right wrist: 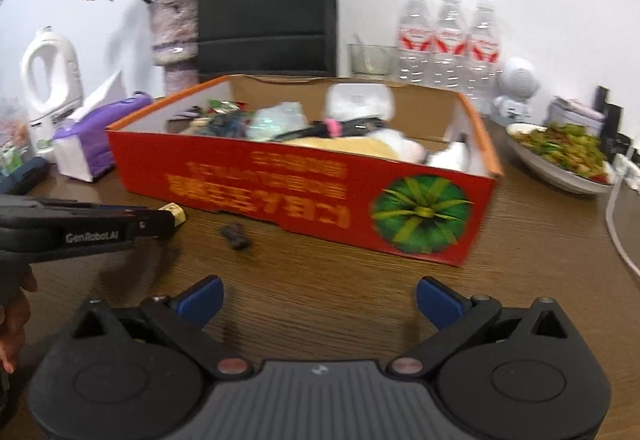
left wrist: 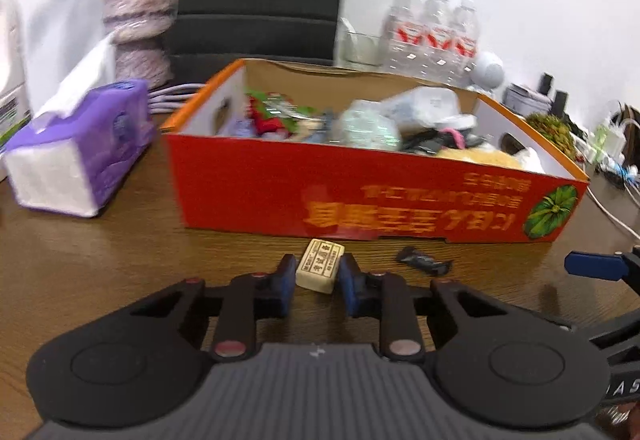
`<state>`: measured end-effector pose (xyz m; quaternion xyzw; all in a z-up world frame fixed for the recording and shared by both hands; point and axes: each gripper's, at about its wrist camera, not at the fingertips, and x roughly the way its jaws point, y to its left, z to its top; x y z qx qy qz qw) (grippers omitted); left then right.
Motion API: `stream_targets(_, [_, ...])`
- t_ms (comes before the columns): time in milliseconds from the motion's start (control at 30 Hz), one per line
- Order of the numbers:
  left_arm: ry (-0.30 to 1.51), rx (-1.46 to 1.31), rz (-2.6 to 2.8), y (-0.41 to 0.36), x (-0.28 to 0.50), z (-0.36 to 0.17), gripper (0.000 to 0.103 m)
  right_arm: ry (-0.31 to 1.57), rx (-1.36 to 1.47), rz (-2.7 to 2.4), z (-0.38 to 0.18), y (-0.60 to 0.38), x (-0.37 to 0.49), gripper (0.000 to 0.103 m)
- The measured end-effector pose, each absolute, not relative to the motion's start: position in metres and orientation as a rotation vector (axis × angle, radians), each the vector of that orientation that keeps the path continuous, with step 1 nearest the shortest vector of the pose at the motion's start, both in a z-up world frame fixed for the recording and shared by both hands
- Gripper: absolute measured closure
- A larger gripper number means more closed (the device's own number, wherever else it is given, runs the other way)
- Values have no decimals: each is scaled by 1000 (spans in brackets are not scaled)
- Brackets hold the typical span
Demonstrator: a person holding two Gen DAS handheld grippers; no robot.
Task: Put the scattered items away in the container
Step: 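Grasp the small beige block with left tool while right tool grasps the small dark item, then carry block and dark item over the box and open both tools inside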
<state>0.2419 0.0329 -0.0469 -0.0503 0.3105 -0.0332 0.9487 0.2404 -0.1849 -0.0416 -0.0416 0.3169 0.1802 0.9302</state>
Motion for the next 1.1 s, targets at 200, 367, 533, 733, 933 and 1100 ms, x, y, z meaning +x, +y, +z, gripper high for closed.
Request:
stream_targets(200, [626, -179, -34, 85, 231, -47, 78, 657, -52, 445, -40, -150, 253, 16])
stream_targets(367, [620, -243, -49, 106, 227, -48, 78, 668, -70, 421, -41, -129, 271, 42])
stream_targets(533, [620, -256, -64, 107, 226, -47, 77, 655, -134, 423, -42, -118, 269, 87])
stream_targets(733, [618, -263, -68, 107, 224, -48, 77, 638, -160, 437, -41, -123, 249, 89])
stream_targets(933, [568, -231, -71, 92, 212, -43, 84, 593, -98, 424, -32, -156, 229, 89])
stream_targets(1100, [541, -182, -69, 75, 202, -39, 84, 552, -67, 427, -22, -179, 212, 89])
